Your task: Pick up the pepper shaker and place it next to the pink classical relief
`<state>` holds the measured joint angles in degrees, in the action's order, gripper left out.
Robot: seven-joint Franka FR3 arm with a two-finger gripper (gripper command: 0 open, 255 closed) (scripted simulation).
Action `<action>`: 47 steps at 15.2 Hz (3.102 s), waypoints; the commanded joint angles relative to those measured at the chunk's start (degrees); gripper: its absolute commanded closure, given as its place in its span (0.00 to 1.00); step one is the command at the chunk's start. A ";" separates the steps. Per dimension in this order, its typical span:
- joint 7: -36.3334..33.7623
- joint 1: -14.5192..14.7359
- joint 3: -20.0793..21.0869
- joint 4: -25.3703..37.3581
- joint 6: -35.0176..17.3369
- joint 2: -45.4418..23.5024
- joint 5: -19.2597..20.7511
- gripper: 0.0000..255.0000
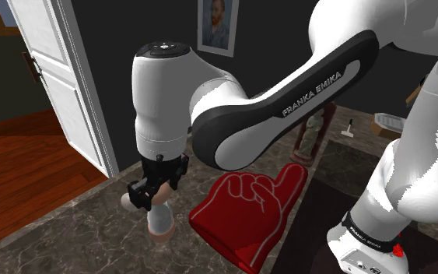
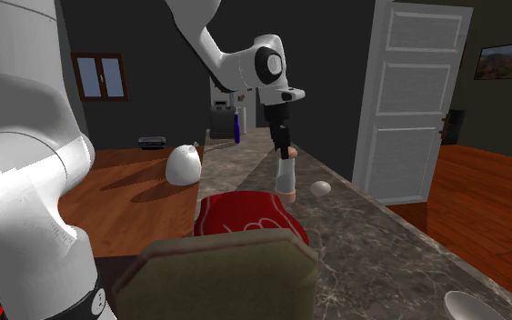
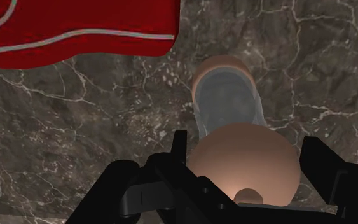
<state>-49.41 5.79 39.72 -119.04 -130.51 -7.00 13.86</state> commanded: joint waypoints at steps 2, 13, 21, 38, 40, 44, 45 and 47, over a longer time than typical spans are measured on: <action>0.00 0.00 -0.01 -0.01 0.01 -0.02 0.00 1.00; 1.47 -0.33 0.29 1.47 2.64 1.69 -1.86 1.00; 3.88 -0.72 0.51 5.10 8.15 4.47 -4.77 1.00; 6.73 -0.98 0.44 15.71 20.60 7.18 -7.59 1.00; 6.89 -0.97 0.45 17.24 22.13 7.20 -7.65 1.00; 7.11 -0.92 0.51 20.48 25.23 7.02 -7.62 1.00; 7.14 -0.89 0.53 21.33 26.02 6.93 -7.58 1.00; 7.18 -0.83 0.59 23.09 27.61 6.70 -7.46 1.00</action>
<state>-42.28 4.94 40.30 -96.77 -103.68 -0.23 6.37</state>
